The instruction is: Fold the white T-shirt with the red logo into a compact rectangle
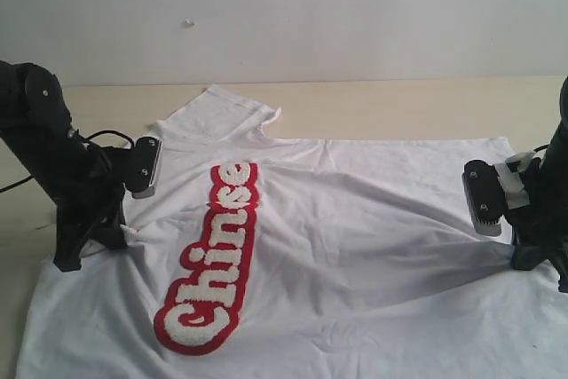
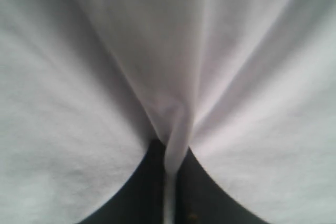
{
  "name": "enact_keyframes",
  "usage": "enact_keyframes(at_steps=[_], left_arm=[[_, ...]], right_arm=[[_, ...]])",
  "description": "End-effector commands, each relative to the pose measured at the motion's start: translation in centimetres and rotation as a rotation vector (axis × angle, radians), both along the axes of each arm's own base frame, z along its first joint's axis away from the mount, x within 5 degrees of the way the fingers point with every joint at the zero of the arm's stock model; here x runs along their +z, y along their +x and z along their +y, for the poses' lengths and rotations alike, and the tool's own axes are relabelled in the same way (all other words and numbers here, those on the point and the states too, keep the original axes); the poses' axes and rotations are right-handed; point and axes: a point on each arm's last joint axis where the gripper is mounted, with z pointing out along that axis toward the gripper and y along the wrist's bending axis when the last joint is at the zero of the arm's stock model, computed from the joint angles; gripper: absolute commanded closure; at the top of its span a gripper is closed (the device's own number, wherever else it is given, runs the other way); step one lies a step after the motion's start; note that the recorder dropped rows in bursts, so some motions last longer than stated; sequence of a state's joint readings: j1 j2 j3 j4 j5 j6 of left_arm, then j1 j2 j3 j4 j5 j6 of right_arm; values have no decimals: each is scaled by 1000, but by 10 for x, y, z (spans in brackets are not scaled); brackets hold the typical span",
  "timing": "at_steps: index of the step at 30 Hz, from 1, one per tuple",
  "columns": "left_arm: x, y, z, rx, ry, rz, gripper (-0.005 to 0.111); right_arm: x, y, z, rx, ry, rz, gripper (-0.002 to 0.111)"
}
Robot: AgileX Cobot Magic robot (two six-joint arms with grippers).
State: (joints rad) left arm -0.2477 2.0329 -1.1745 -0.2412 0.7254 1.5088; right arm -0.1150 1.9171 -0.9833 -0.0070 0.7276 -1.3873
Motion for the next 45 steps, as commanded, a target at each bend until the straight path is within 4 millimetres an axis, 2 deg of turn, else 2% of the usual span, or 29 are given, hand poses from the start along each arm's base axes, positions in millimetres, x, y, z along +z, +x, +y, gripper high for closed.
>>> enact_keyframes(at_steps=[1, 3, 5, 10, 11, 13, 16, 20, 26, 32, 41, 45], left_arm=[[-7, 4, 8, -4, 32, -42, 107], [5, 6, 13, 5, 31, -73, 107], [26, 9, 19, 25, 19, -138, 107], [90, 10, 26, 49, -18, -319, 107], [98, 9, 27, 49, -22, -342, 107], [124, 6, 27, 57, -39, -409, 107], [150, -4, 29, 61, -47, -448, 107], [180, -21, 39, 54, 30, -488, 107], [214, -44, 54, 113, 106, -551, 107], [244, -73, 61, 144, 102, -596, 107], [278, -120, 69, 210, 68, -633, 107], [288, -139, 71, 242, 34, -622, 107]], right_arm=[[-2, 2, -2, -1, -10, -34, 108], [8, 2, -2, -3, -12, -67, 108], [25, 4, -2, -3, -19, -121, 108], [80, 14, -3, -21, -35, -279, 108], [88, 15, -3, -28, -35, -288, 108], [107, 15, -4, -29, -37, -300, 108], [130, 14, -3, -35, -38, -321, 108], [154, 8, -1, -60, -33, -372, 108], [181, -10, 1, -63, -30, -406, 108], [215, -32, 10, -91, 41, -504, 108], [252, -69, 19, -117, 94, -612, 108], [264, -88, 24, -118, 135, -612, 108]])
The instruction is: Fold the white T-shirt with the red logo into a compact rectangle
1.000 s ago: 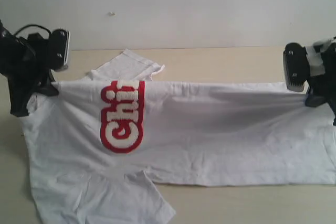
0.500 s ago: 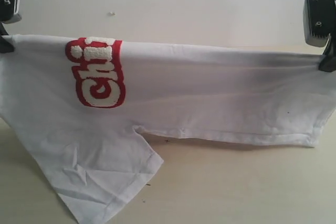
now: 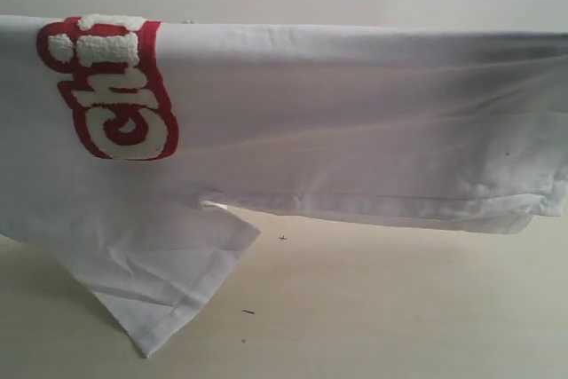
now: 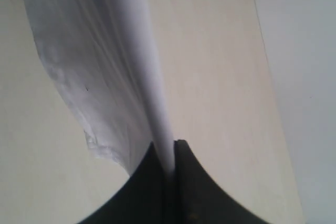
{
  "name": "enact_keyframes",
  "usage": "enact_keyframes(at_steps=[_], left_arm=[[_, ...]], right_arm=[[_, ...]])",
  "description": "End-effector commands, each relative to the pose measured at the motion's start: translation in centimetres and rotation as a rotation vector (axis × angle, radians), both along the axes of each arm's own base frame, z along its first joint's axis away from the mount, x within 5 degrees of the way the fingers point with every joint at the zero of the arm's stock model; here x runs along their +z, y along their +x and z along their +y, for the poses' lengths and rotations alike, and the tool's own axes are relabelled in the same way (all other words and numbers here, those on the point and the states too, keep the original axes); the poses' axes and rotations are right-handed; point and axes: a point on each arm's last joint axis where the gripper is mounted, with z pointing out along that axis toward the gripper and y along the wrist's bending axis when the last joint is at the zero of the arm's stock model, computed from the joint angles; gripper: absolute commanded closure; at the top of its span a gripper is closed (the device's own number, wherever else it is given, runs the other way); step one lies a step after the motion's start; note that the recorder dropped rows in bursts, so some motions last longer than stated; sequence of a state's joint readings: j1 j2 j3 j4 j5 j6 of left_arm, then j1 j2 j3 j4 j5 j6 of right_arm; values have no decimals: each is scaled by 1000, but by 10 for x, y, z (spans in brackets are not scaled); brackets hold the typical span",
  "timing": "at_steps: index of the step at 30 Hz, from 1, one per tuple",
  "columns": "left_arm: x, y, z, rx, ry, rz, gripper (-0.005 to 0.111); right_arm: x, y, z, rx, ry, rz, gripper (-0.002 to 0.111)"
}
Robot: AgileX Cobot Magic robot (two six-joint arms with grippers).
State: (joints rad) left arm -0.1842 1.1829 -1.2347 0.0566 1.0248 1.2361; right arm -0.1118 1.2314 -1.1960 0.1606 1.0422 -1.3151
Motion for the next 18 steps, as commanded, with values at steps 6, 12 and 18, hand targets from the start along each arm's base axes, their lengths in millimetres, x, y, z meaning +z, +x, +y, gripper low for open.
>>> enact_keyframes(at_steps=[6, 12, 18], left_arm=[[32, -61, 2, 24, -173, -26, 107], [50, -111, -2, -29, -290, -77, 107], [61, -156, 1, -41, -409, -154, 107]], right_arm=[[32, -54, 12, 12, 74, -31, 108], [55, -89, 28, 53, 213, -138, 108], [72, -125, 43, 65, 328, -231, 108]])
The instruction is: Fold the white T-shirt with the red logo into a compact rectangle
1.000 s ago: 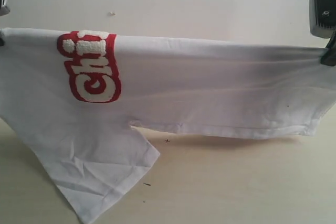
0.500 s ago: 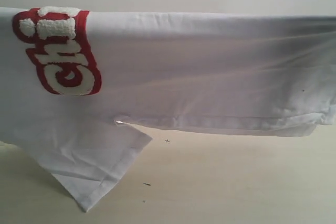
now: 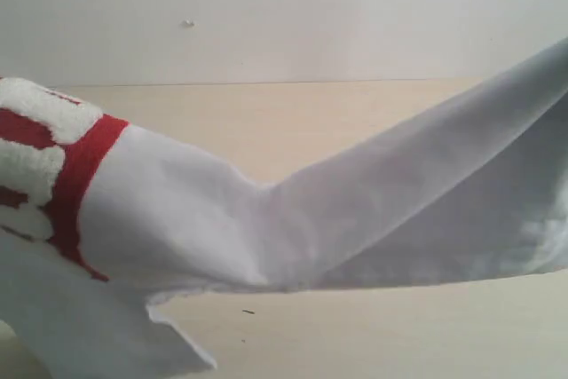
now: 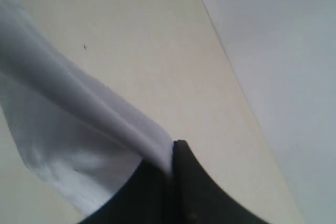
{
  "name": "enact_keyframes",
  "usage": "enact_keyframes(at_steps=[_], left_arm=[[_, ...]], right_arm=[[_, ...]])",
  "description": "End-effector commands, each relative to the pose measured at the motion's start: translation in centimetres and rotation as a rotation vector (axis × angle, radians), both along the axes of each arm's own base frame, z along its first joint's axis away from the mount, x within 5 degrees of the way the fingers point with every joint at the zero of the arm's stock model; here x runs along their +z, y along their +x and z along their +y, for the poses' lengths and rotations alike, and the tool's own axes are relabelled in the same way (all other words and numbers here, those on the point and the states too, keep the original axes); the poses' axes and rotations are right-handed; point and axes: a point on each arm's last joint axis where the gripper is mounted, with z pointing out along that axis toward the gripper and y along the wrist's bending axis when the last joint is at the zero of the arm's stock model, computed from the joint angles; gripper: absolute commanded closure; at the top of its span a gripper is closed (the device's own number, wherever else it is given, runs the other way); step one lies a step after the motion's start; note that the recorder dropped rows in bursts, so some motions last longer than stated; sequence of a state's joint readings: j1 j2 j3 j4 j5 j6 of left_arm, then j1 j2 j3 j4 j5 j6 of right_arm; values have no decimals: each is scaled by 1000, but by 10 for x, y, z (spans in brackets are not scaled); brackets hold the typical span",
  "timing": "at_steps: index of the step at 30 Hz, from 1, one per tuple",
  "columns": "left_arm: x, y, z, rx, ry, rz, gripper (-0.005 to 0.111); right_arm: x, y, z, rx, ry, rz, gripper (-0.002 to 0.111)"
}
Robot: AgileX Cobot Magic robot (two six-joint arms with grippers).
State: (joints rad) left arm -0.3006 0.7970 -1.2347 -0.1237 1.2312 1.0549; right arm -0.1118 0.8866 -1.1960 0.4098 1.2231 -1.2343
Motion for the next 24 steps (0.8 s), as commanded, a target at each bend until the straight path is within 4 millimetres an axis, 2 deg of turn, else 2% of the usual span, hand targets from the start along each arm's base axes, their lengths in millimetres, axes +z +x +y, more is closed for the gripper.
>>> enact_keyframes(at_steps=[1, 11, 12, 15, 17, 20, 24], left_arm=[[10, -34, 8, 13, -100, -79, 107], [18, -94, 20, 12, -376, -131, 107], [18, -101, 22, 40, -432, -121, 107], [18, -107, 25, 70, -495, -106, 107], [18, -108, 24, 67, -500, -103, 107], [-10, -88, 18, 101, -441, 1, 107], [-74, -50, 11, 159, -214, 182, 107]], right_arm=[[13, -25, 12, 27, 81, -64, 108], [24, -74, 22, 22, 243, -98, 108], [25, -84, 22, 5, 285, -99, 108], [27, -96, 20, 8, 306, -117, 108], [22, -94, 17, -33, 291, -98, 108], [-11, -81, 19, -39, 252, 19, 108], [-66, -63, 22, 0, 140, 189, 108]])
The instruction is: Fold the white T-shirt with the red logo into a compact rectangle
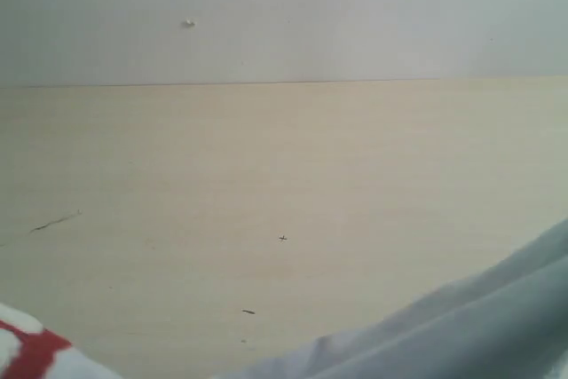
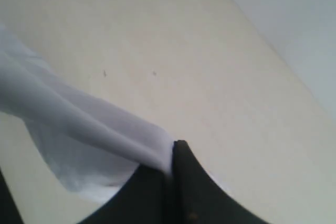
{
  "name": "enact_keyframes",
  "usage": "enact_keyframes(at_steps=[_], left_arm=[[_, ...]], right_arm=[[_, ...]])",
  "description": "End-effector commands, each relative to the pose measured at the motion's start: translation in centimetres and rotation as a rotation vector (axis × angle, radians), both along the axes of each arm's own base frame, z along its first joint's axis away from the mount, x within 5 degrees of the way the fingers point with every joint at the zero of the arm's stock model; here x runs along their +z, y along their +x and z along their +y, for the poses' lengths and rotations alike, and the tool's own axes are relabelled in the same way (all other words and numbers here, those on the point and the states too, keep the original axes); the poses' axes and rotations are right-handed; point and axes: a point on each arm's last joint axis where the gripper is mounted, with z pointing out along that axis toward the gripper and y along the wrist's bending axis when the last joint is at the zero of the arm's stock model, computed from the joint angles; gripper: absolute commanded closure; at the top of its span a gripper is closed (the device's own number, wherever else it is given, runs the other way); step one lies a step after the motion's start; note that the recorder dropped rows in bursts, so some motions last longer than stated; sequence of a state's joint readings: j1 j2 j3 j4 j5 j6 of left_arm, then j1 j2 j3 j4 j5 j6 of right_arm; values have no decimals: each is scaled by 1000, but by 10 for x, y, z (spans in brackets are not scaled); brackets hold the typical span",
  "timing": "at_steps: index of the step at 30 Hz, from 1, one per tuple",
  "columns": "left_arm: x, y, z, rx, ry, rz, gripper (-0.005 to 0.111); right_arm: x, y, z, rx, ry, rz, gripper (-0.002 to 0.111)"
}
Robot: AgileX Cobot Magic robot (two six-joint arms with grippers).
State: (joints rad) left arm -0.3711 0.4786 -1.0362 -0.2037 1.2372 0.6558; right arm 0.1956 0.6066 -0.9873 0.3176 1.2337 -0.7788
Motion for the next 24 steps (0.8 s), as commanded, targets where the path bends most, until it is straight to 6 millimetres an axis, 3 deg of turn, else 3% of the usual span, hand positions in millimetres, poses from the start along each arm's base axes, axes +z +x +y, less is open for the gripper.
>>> enact_keyframes(at_steps=[1, 3, 10, 16, 20, 24], left_arm=[[-56, 36, -3, 28, 220, 168, 107], [-75, 56, -8, 50, 255, 183, 107], [-103, 115, -20, 79, 380, 126, 107], [-139, 175, -34, 88, 453, 123, 107], [-169, 215, -30, 124, 451, 112, 107], [-197, 243, -16, 197, 416, 136, 107]], right_arm=[[-47, 19, 2, 39, -100, 151, 108], [-64, 37, 3, 13, -117, 189, 108], [-98, 99, 0, -71, -283, 261, 108], [-138, 152, 6, -90, -337, 303, 108], [-169, 181, 6, -120, -378, 312, 108], [-193, 205, 3, -166, -436, 264, 108]])
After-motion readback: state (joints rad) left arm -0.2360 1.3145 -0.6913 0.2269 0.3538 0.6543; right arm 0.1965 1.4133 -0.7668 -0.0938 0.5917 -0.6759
